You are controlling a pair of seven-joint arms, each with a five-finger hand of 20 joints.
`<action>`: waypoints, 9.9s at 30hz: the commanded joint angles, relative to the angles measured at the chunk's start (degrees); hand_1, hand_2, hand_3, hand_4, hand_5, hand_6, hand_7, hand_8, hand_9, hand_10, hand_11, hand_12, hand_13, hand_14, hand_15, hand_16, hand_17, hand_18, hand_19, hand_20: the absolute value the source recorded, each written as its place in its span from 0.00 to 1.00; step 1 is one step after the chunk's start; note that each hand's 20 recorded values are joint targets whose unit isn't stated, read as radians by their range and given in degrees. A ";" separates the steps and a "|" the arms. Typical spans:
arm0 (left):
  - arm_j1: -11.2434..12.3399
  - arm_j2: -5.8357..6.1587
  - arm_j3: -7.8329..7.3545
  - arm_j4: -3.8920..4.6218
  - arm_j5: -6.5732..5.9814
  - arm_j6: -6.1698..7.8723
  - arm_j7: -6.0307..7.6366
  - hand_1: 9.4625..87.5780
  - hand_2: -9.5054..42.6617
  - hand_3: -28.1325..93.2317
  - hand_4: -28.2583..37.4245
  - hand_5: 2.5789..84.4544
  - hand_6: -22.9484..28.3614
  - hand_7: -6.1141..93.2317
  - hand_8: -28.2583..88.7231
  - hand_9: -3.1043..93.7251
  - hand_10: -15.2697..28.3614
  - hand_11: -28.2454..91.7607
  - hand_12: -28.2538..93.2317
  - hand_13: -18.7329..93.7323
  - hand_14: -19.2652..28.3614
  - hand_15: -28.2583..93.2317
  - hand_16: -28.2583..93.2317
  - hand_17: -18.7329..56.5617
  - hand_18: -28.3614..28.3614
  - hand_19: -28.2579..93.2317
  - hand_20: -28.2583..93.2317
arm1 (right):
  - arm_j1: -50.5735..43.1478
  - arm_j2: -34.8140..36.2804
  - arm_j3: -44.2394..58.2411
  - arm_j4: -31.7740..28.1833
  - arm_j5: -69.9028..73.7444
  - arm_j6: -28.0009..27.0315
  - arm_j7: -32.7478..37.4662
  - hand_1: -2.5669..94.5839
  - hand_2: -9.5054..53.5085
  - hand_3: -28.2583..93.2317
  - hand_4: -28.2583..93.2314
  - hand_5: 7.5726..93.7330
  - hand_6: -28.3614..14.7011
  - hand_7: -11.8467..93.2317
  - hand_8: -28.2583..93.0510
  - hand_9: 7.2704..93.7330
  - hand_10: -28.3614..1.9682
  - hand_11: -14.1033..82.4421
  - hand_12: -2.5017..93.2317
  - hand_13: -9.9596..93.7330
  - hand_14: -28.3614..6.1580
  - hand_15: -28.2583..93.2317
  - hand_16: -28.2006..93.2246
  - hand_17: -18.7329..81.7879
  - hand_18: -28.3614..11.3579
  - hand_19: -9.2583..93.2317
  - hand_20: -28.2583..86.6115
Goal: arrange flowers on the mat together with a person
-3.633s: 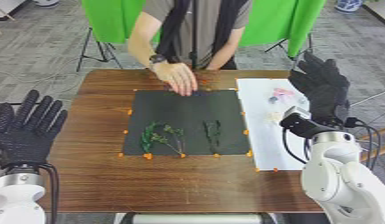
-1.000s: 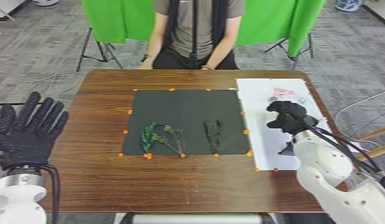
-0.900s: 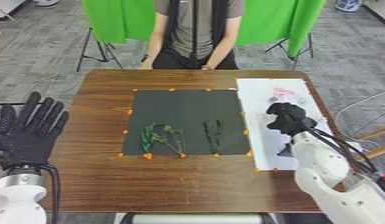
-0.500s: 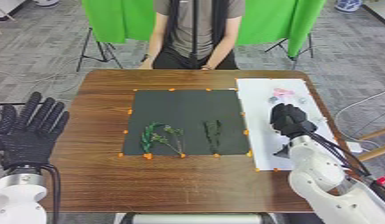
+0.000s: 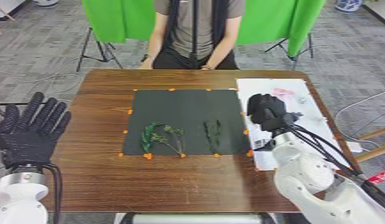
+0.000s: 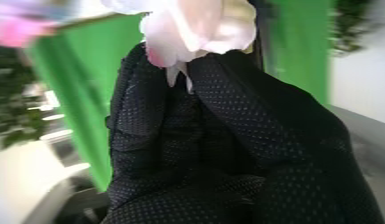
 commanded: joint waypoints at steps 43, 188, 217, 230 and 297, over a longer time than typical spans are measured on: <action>-4.74 2.50 5.31 3.81 -0.64 1.21 -0.85 0.18 0.48 0.81 0.00 0.45 0.58 0.19 0.15 0.39 0.71 0.38 0.30 0.38 0.71 0.47 0.17 0.18 0.73 0.49 0.33 | 50.52 -30.47 -53.99 25.96 15.76 6.02 0.55 0.71 0.00 0.78 0.02 0.61 0.66 0.54 0.28 0.70 0.61 0.25 0.46 0.75 0.77 0.45 0.57 0.68 0.85 0.99 0.18; 0.36 -0.44 0.62 1.05 0.93 -2.20 1.20 0.20 0.48 0.78 0.00 0.46 0.57 0.19 0.15 0.40 0.66 0.38 0.30 0.39 0.69 0.46 0.18 0.18 0.73 0.49 0.33 | -40.55 -14.01 56.81 -9.24 77.77 -10.25 -32.62 0.26 0.18 0.82 0.05 0.42 0.61 0.25 0.15 0.40 0.52 0.19 0.19 0.41 0.43 0.34 0.42 0.34 0.33 0.39 0.38; 1.56 -0.79 0.59 0.69 -0.24 -0.82 1.84 0.19 0.47 0.78 0.00 0.46 0.57 0.20 0.15 0.40 0.68 0.38 0.30 0.39 0.69 0.47 0.17 0.18 0.73 0.49 0.33 | -37.30 -5.01 52.42 -10.40 20.59 3.38 -22.92 0.36 0.00 0.85 0.00 0.40 0.76 0.31 0.12 0.31 0.55 0.18 0.19 0.33 0.47 0.27 0.41 0.34 0.37 0.32 0.37; 1.33 -0.66 0.65 0.83 0.10 -0.97 1.46 0.19 0.47 0.79 0.00 0.46 0.57 0.20 0.15 0.40 0.68 0.38 0.30 0.39 0.70 0.47 0.17 0.18 0.73 0.49 0.33 | -32.08 -0.73 46.64 -8.88 6.89 3.91 -13.50 0.39 0.00 0.80 0.00 0.26 0.66 0.26 0.15 0.20 0.40 0.13 0.20 0.28 0.38 0.23 0.43 0.36 0.26 0.37 0.34; 0.91 -1.14 1.42 1.31 -0.38 -0.62 0.98 0.19 0.47 0.79 0.00 0.46 0.58 0.21 0.15 0.40 0.69 0.39 0.30 0.39 0.70 0.47 0.17 0.18 0.73 0.49 0.33 | -7.62 8.07 14.66 7.42 -4.41 10.62 5.06 0.68 0.00 0.74 0.00 0.63 0.74 0.62 0.27 0.82 0.69 0.34 0.53 0.72 0.74 0.57 0.61 0.58 0.40 0.74 0.58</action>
